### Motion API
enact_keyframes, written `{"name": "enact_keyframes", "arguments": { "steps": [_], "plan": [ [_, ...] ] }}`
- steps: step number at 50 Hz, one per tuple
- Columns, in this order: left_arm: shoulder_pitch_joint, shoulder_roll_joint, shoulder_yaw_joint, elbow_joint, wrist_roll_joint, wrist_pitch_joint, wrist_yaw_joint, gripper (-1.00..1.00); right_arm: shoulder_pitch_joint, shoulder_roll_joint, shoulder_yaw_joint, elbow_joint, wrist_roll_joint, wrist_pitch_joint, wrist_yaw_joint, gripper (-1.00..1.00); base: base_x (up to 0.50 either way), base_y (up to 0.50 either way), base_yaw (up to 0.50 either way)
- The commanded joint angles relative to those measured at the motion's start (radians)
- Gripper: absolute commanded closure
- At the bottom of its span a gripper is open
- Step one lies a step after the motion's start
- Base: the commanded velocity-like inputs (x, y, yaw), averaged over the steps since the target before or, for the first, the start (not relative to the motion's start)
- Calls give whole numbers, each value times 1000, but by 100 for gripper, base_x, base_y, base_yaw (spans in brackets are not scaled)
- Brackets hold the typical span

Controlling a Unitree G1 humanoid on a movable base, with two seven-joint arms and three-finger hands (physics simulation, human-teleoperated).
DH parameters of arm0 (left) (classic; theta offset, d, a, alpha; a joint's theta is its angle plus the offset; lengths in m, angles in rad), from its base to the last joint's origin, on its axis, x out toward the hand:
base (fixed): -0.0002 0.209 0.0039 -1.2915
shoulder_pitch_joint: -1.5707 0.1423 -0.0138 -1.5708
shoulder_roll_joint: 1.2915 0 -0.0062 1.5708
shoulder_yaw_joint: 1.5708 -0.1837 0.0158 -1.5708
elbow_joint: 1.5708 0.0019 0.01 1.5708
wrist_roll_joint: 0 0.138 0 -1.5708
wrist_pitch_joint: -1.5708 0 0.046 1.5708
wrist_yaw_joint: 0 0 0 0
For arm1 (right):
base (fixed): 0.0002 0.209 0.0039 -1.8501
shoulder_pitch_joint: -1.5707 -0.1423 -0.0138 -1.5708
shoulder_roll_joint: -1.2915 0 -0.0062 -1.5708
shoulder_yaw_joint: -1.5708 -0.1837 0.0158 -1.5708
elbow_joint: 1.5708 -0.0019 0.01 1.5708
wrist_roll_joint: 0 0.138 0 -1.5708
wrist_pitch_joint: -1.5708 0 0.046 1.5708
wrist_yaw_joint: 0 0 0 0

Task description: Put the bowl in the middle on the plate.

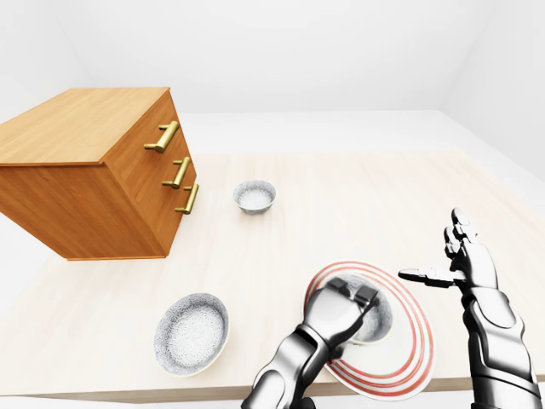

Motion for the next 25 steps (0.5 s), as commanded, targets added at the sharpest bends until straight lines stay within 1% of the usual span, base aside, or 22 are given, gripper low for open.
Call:
{"name": "enact_keyframes", "arguments": {
  "steps": [1,5,10,20,25],
  "plan": [
    [0,6,12,-13,-42,0,-13,-100,0,1,-2,-9,-1,0,1,-100,0,0,0],
    [-3,9,18,-25,-43,0,-24,-100,-3,0,-1,9,-2,0,0,-100,0,0,0],
    [-10,6,29,-11,-38,0,-12,-100,-2,-2,1,9,-1,0,-2,-100,0,0,0],
    [-12,3,31,-6,-35,0,-2,-100,-1,-1,0,3,-2,0,-2,-100,0,0,0],
    [-9,6,31,-12,-33,0,-11,-100,-2,-1,1,10,-3,0,-4,-100,0,0,0]
  ]
}}
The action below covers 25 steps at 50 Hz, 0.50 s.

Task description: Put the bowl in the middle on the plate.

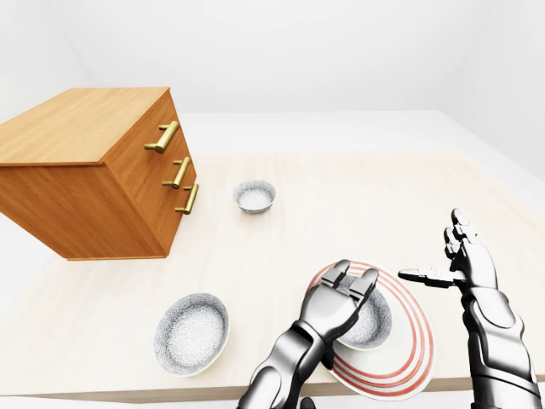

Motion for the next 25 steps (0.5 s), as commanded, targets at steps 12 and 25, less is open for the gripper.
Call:
{"name": "enact_keyframes", "arguments": {
  "steps": [12,25],
  "plan": [
    [-8,34,70,-92,-22,0,-77,-100,-3,-2,2,18,-1,0,-2,-100,0,0,0],
    [23,144,296,-478,-131,68,-318,-100,1,-1,2,10,-4,0,-4,-100,0,0,0]
  ]
}}
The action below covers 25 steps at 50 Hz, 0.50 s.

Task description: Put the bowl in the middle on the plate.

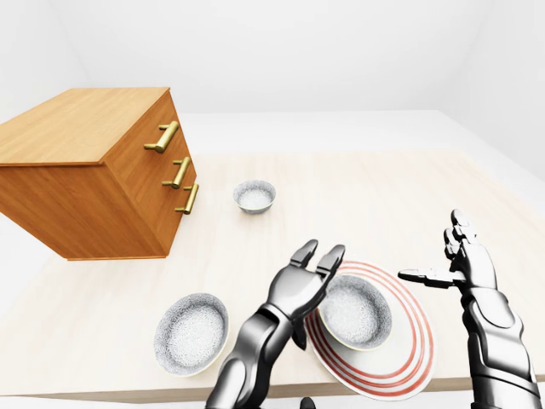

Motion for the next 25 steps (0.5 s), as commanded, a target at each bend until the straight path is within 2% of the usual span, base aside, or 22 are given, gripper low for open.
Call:
{"name": "enact_keyframes", "arguments": {
  "steps": [1,4,5,6,7,8,9,10,11,13,15,16,18,20,24,25],
  "plan": [
    [-1,82,204,-261,-86,53,-183,-100,2,0,0,-1,-2,0,-2,-100,0,0,0],
    [-16,93,265,-287,-92,64,-223,-100,5,0,-1,-10,-2,0,-2,-100,0,0,0],
    [-13,107,284,-298,-84,62,-247,-100,5,1,-1,-19,-3,0,-1,-100,0,0,0],
    [-21,106,304,-306,-89,57,-240,-100,5,2,-2,-21,-4,0,0,-100,0,0,0],
    [-31,111,339,-322,-84,81,-277,-100,6,2,-3,-23,-4,0,0,-100,0,0,0],
    [-38,125,360,-321,-73,71,-275,-100,6,3,-3,-22,-5,0,0,-100,0,0,0],
    [-51,137,391,-312,-46,75,-276,-100,5,3,-3,-17,-6,0,1,-100,0,0,0],
    [-60,139,411,-308,-57,67,-275,-100,5,3,-4,-17,-6,0,1,-100,0,0,0],
    [-72,130,428,-313,-62,81,-276,-100,5,3,-4,-20,-5,0,1,-100,0,0,0],
    [-78,149,455,-314,-42,81,-291,-100,6,4,-5,-26,-5,0,2,-100,0,0,0],
    [-100,149,490,-313,-53,103,-295,-100,6,3,-5,-25,-6,0,3,-100,0,0,0],
    [-101,149,491,-313,-53,104,-295,-100,6,4,-5,-25,-6,0,3,-100,0,0,0],
    [-124,155,527,-294,-78,133,-286,-100,4,3,-4,-12,-7,0,1,-100,0,0,0],
    [-140,173,561,-218,-109,150,-246,-100,7,4,-4,-21,-6,0,2,-100,0,0,0],
    [-145,185,579,-145,-159,150,-187,-100,7,5,-5,-20,-6,0,2,-100,0,0,0],
    [-162,175,608,-94,-217,150,-145,-100,4,3,-4,-18,-7,0,2,-100,0,0,0]
  ]
}}
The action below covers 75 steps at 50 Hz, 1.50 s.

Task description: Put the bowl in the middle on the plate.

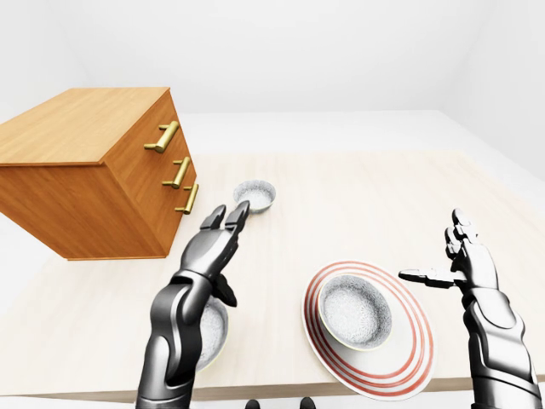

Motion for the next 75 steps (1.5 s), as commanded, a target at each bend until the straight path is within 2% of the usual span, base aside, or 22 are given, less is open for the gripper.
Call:
{"name": "enact_keyframes", "arguments": {
  "steps": [1,2,4,6,8,12,13,15,20,22,24,26,28,33,42,48,52,58,61,65,70,75],
  "plan": [
    [-82,26,166,150,-167,32,131,-100,-1,0,0,-2,-2,0,0,-100,0,0,0],
    [-95,21,175,175,-232,32,144,-100,-2,-1,0,1,-1,0,1,-100,0,0,0],
    [-111,33,174,204,-288,32,220,-100,-4,-2,1,8,-1,0,-1,-100,0,0,0],
    [-121,36,173,231,-365,32,241,-100,-2,-1,0,-2,0,0,0,-100,0,0,0],
    [-150,47,191,287,-443,32,317,-100,-1,0,0,0,-1,0,-1,-100,0,0,0],
    [-165,72,202,355,-579,32,375,-100,0,1,0,-4,-1,0,1,-100,0,0,0],
    [-167,61,225,364,-653,32,383,-100,-1,0,-1,0,-1,0,1,-100,0,0,0],
    [-159,77,222,400,-708,32,406,-100,0,0,0,-2,-1,0,1,-100,0,0,0],
    [-141,66,233,415,-879,32,419,-100,-2,0,1,10,-2,0,-1,-100,0,0,0],
    [-130,66,223,375,-915,32,426,-100,-4,-1,2,18,-1,0,-2,-100,0,0,0],
    [-134,49,244,334,-1011,32,416,-100,-2,-1,3,14,-1,0,-2,-100,0,0,0],
    [-125,71,223,319,-993,32,426,-100,-3,-2,2,13,0,0,-2,-100,0,0,0],
    [-121,61,229,278,-1037,32,412,-100,-4,-3,3,18,0,0,-3,-100,0,0,0],
    [-102,64,204,276,-1001,32,409,-100,0,-1,1,0,0,0,0,-100,0,0,0],
    [-88,43,229,224,-1103,32,402,-100,-7,-5,3,26,4,0,-3,-100,0,0,0],
    [-99,54,227,260,-1110,32,423,-100,-5,-5,1,17,5,0,0,-100,0,0,0],
    [-88,43,208,320,-1126,32,404,-100,-5,-6,0,17,7,0,1,-100,0,0,0],
    [-76,31,193,303,-1169,32,387,-100,-5,-4,-1,12,6,0,3,-100,0,0,0],
    [-81,25,206,281,-1235,32,369,-100,-7,-5,0,22,8,0,2,-100,0,0,0],
    [-73,37,193,294,-1180,32,391,-100,-12,-7,2,27,9,0,-2,-100,0,0,0],
    [-65,35,196,354,-1174,32,380,-100,-7,-7,-2,5,16,0,-1,-100,0,0,0],
    [-56,27,192,301,-1183,32,376,-100,-13,-11,-4,14,25,0,-5,-100,0,0,0]
  ]
}}
